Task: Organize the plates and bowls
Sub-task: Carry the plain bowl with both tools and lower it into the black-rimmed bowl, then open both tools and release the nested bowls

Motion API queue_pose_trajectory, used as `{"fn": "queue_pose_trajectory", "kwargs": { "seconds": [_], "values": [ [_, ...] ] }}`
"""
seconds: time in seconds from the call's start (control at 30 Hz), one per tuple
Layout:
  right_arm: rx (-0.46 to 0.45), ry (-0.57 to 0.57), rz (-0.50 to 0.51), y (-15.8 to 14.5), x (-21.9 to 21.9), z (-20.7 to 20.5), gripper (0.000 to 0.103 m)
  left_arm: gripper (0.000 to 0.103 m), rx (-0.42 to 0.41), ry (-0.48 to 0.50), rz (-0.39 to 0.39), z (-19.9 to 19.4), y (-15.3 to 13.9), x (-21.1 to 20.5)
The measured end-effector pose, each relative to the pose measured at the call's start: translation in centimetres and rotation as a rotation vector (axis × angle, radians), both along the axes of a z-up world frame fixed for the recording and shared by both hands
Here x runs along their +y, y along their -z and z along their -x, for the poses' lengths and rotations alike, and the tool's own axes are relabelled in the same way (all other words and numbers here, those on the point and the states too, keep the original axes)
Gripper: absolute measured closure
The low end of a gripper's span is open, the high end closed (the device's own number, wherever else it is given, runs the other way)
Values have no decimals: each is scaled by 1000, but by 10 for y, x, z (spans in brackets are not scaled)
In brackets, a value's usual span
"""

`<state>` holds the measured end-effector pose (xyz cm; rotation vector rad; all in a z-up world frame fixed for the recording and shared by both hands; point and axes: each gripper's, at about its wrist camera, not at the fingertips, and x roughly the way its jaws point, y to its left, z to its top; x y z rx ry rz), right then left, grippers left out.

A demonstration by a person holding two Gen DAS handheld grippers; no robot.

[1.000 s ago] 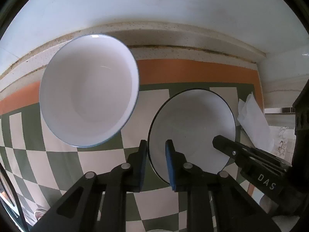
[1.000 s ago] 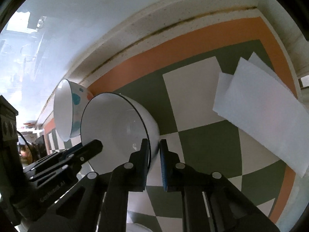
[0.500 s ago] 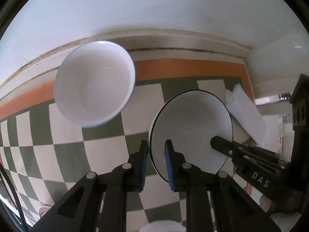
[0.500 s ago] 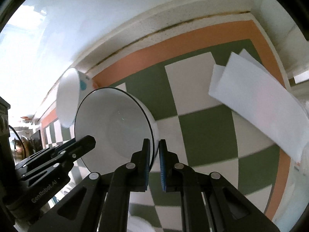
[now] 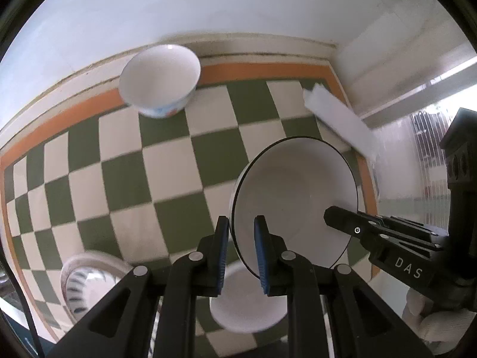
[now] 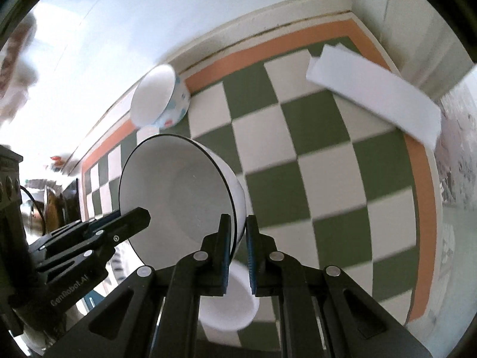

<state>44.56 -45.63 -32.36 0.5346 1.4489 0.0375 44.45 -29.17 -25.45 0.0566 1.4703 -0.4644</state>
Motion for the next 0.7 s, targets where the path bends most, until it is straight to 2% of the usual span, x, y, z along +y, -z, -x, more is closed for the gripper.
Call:
{"fn": "queue_pose_trajectory", "kwargs": {
  "seconds": [0.2, 0.37, 0.7],
  "values": [
    [26, -19, -6, -5, 13, 52, 91, 88, 21, 27, -13, 41, 2, 18],
    [63, -32, -16, 7, 29, 87, 91, 88, 45, 44, -27, 66, 13, 28],
    [118, -44, -9, 37, 36, 106, 90, 88, 98, 67, -79, 87, 50, 28]
  ]
}}
